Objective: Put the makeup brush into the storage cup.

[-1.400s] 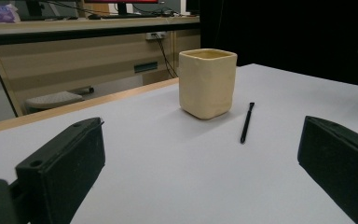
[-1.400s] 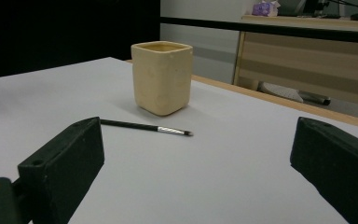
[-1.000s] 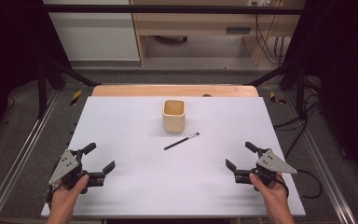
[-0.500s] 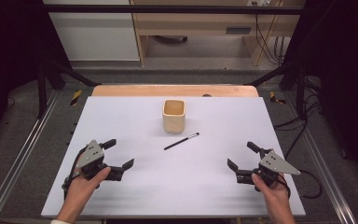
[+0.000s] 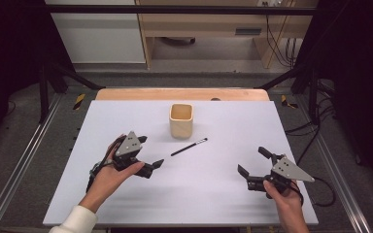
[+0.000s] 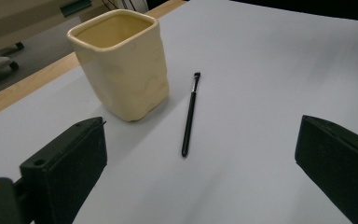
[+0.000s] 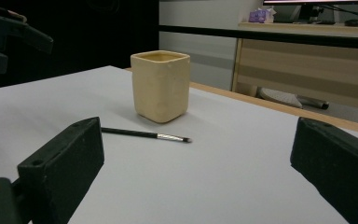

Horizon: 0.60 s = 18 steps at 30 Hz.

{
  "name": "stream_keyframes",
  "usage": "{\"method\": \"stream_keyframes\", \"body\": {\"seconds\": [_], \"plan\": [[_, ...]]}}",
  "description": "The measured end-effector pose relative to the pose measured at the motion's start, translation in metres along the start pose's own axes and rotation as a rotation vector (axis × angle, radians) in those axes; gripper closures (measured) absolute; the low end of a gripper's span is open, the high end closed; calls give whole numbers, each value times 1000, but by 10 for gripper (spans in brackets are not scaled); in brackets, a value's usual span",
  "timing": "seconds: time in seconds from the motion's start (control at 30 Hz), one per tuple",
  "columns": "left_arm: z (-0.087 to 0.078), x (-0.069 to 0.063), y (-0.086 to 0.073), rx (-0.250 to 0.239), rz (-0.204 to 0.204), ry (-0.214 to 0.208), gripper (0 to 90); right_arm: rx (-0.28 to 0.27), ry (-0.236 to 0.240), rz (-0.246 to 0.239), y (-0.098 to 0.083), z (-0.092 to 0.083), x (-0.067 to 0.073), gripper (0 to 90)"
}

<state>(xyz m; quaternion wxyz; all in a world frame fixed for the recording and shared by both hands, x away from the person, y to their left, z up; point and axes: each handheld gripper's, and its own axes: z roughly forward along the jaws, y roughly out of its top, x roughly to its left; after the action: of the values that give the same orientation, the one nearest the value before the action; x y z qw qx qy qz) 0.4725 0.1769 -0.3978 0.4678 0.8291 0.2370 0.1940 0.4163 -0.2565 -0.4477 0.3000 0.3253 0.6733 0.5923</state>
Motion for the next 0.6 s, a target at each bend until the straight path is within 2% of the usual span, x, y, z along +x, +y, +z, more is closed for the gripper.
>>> {"method": "stream_keyframes", "body": {"seconds": [0.13, 0.33, 0.6], "plan": [[11, -3, 12, 36, 19, -19, 19, -5, -1, 0, 0, 0, -1, 31], [31, -3, 22, 81, 23, -36, 28, -1, 0, -12, 0, 1, 0, 30], [54, -8, 35, 154, 28, -69, 29, 3, 4, -6, -1, 2, 1, 30]]}}
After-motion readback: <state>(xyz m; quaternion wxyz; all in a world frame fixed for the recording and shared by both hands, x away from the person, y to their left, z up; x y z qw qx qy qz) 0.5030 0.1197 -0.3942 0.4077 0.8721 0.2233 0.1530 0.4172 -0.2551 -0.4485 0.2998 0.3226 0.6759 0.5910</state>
